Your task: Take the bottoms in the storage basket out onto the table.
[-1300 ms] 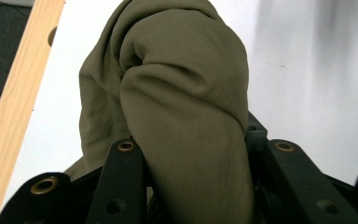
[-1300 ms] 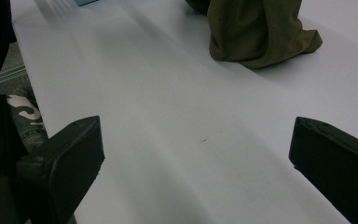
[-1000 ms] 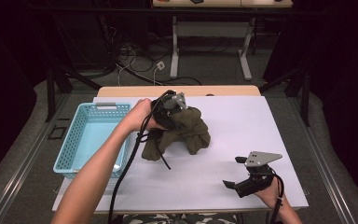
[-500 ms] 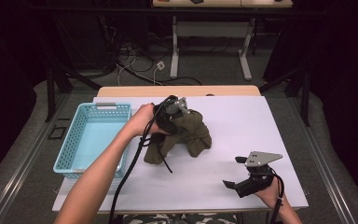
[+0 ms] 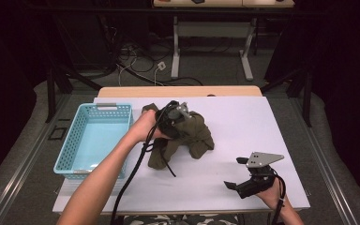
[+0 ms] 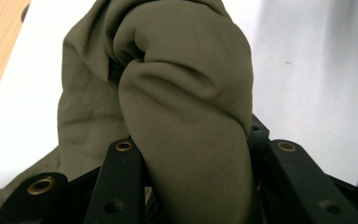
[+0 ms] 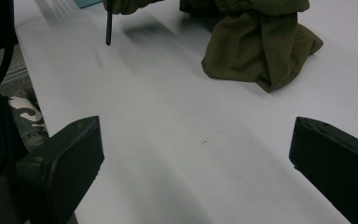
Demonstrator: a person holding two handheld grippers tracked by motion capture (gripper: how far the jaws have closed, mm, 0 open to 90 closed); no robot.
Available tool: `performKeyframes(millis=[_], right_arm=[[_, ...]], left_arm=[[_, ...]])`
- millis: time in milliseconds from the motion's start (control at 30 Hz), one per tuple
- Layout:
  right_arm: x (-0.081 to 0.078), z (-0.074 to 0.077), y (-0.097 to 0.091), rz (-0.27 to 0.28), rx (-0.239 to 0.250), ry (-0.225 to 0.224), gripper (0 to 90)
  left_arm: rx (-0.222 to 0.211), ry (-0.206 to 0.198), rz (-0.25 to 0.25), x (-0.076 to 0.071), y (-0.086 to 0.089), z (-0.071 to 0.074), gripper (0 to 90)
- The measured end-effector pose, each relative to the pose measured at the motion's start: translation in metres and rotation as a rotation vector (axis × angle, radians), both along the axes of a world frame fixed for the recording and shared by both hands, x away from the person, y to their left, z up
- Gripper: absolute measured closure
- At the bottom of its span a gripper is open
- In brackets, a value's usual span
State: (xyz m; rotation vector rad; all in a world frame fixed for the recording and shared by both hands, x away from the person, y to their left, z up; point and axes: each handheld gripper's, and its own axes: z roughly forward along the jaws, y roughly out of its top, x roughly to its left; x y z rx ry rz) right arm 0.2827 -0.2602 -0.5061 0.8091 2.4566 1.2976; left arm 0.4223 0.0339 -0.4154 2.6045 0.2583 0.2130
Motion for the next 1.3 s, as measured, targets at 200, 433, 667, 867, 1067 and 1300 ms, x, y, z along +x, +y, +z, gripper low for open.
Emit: performKeyframes(millis=[200, 433, 667, 867, 1067, 1300], right_arm=[[0.0, 0.0, 0.0, 0.0, -0.004, 0.002, 2.8], [0.0, 0.0, 0.0, -0.001, -0.003, 0.002, 2.8], [0.0, 0.0, 0.0, -0.001, 0.0, 0.004, 2.8], [0.0, 0.0, 0.0, -0.001, -0.001, 0.003, 2.8], [0.0, 0.0, 0.0, -0.001, -0.001, 0.004, 2.8], [0.0, 0.0, 0.0, -0.001, -0.003, 0.003, 2.8]], left_arm=[[0.019, 0.008, 0.004, 0.001, -0.002, -0.008, 62.4], [0.026, 0.02, 0.01, 0.0, -0.003, -0.019, 61.8], [0.021, 0.021, 0.0, -0.005, -0.005, -0.029, 61.8], [0.005, 0.021, 0.003, -0.009, -0.008, -0.035, 61.6], [0.008, 0.024, -0.008, -0.014, -0.012, -0.044, 61.0], [-0.002, 0.037, -0.006, -0.017, -0.016, -0.053, 60.4]])
